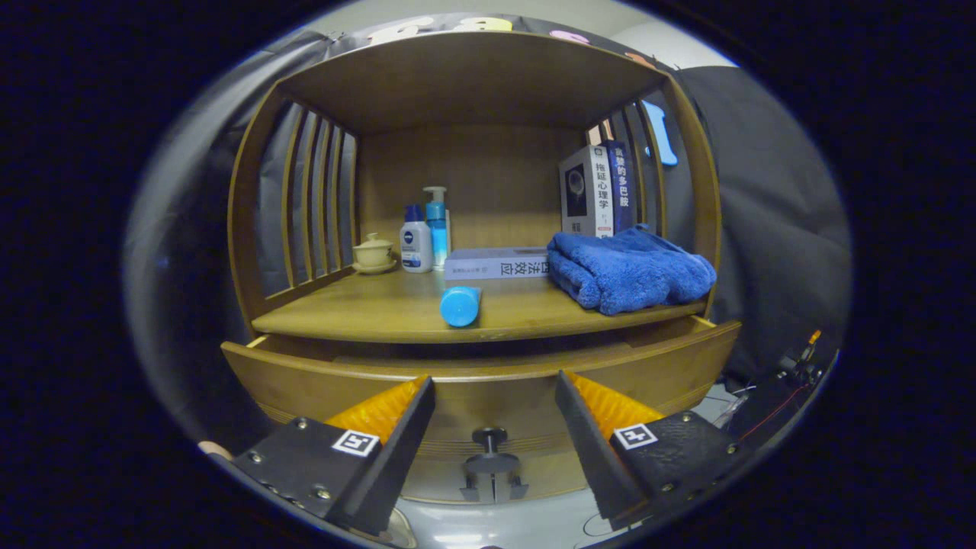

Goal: Pull open the drawer, take out the items inside it, and place them on the countertop above the cabinet.

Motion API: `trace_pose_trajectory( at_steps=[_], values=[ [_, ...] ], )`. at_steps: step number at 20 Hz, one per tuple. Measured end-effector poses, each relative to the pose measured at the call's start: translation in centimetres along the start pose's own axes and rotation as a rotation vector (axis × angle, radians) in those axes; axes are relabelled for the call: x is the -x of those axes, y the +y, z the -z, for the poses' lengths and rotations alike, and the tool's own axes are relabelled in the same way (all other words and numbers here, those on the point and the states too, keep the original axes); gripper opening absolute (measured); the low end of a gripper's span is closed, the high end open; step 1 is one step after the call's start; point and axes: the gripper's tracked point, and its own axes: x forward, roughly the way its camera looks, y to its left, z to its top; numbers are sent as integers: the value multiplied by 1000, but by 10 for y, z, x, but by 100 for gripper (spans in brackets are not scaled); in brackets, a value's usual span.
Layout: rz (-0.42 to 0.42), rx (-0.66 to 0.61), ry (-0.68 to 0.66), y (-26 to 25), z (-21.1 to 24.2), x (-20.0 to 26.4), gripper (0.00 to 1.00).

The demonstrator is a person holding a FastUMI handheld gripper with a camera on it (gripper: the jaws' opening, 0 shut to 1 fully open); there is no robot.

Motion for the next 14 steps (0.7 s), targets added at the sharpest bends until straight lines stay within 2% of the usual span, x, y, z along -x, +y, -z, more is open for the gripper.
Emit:
trace_pose_trajectory(
  at_steps=[14],
  values=[
    [12, 11, -11, 4, -8, -36, 97]
  ],
)
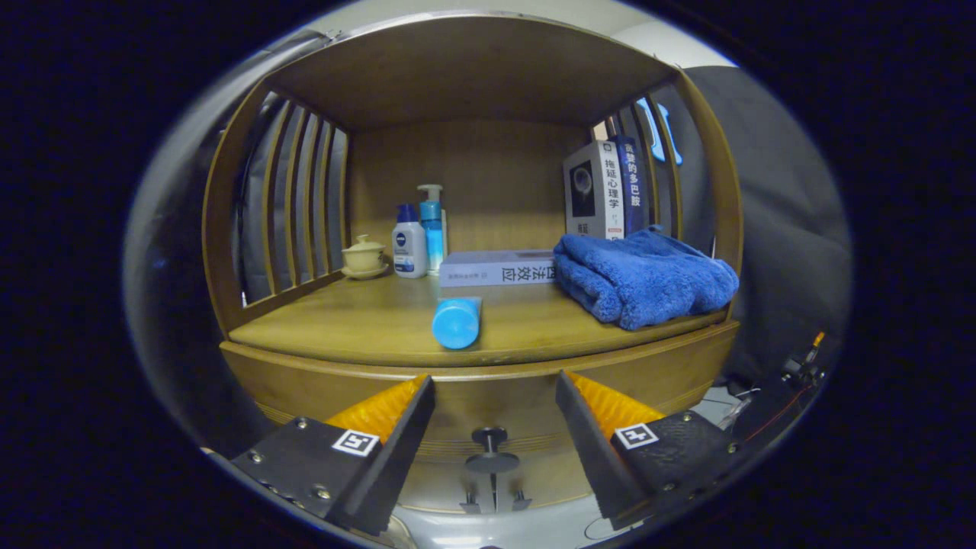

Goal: Pull open the drawer, take out the items inside it, and place them on the countertop above the cabinet.

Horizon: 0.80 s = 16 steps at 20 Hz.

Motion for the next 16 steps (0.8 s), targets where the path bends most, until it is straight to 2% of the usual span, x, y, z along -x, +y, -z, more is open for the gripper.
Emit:
trace_pose_trajectory(
  at_steps=[5, 16],
  values=[
    [-14, -8, -2, 1, 0, -2, 97],
    [-6, 65, -8, -2, -4, 1, 97]
  ],
)
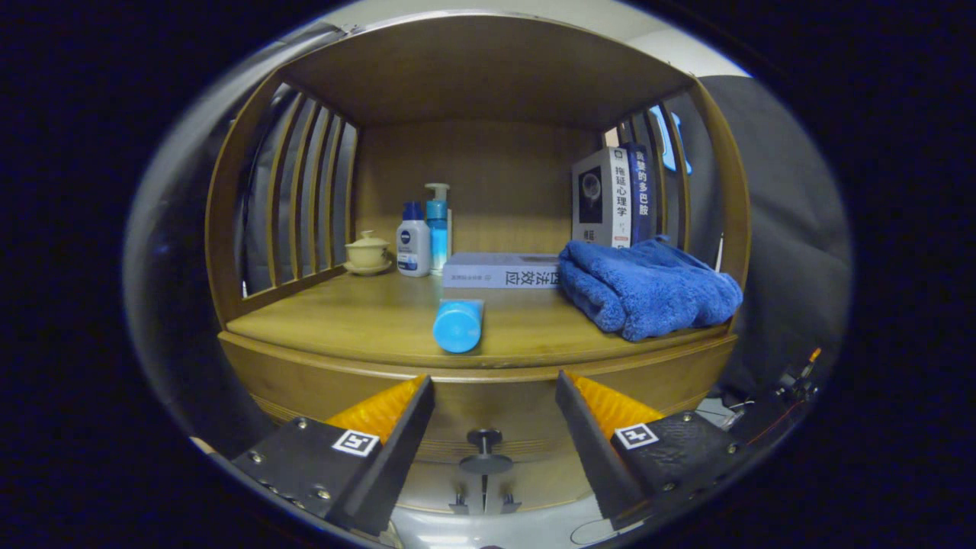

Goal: Pull open the drawer, take out the items inside it, and place them on the countertop above the cabinet.

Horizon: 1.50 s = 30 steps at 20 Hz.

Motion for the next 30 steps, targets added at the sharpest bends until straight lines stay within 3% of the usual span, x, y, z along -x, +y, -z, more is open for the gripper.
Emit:
trace_pose_trajectory(
  at_steps=[6, 17, 24, 30],
  values=[
    [-13, -34, -56, -8, -28, 35, 97],
    [-4, -24, -205, -56, -109, 159, 97],
    [36, -31, -237, -79, -123, 216, 96],
    [72, -56, -237, -93, -113, 234, 96]
  ],
)
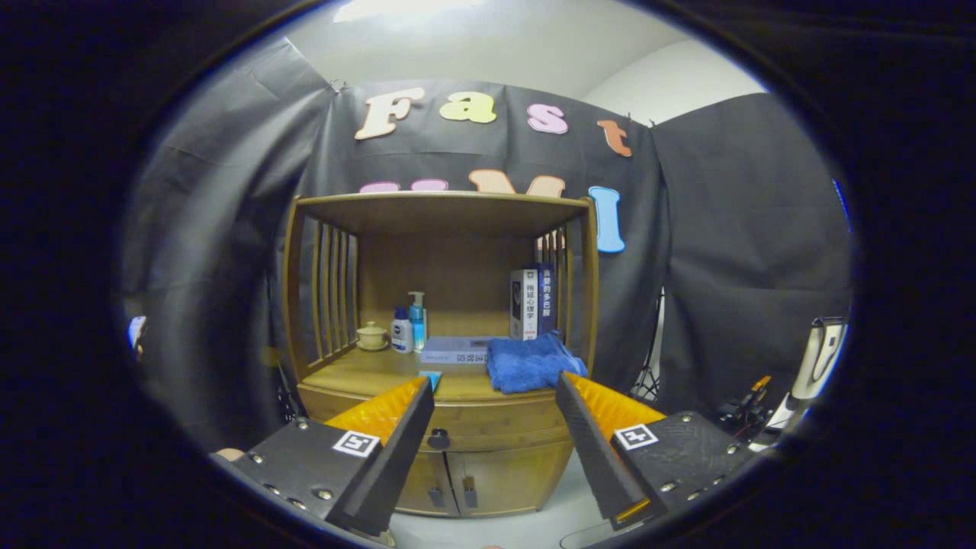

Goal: Pull open the drawer, take out the items inside it, and place them on the countertop above the cabinet.

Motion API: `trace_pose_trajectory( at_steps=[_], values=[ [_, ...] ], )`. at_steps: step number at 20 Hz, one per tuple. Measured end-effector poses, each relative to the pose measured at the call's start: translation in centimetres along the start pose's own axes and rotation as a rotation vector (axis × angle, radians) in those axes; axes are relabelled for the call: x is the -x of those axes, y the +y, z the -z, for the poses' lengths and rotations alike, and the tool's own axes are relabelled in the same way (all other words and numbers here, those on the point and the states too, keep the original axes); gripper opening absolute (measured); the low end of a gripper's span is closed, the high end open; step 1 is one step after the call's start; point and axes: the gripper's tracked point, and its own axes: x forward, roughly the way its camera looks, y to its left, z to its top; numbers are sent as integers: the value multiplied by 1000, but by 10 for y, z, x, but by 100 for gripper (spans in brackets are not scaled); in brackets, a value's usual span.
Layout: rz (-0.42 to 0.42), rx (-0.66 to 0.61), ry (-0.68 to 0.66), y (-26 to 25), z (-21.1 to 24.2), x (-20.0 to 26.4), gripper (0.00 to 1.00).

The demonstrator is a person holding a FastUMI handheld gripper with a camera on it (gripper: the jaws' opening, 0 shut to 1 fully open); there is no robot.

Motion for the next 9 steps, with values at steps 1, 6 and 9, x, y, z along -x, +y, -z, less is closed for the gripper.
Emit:
trace_pose_trajectory(
  at_steps=[1, 6, 9],
  values=[
    [5, -7, 2, -2, 1, 1, 96],
    [7, -21, 2, -2, 5, 1, 97],
    [-3, -25, 8, 0, 6, 1, 97]
  ],
)
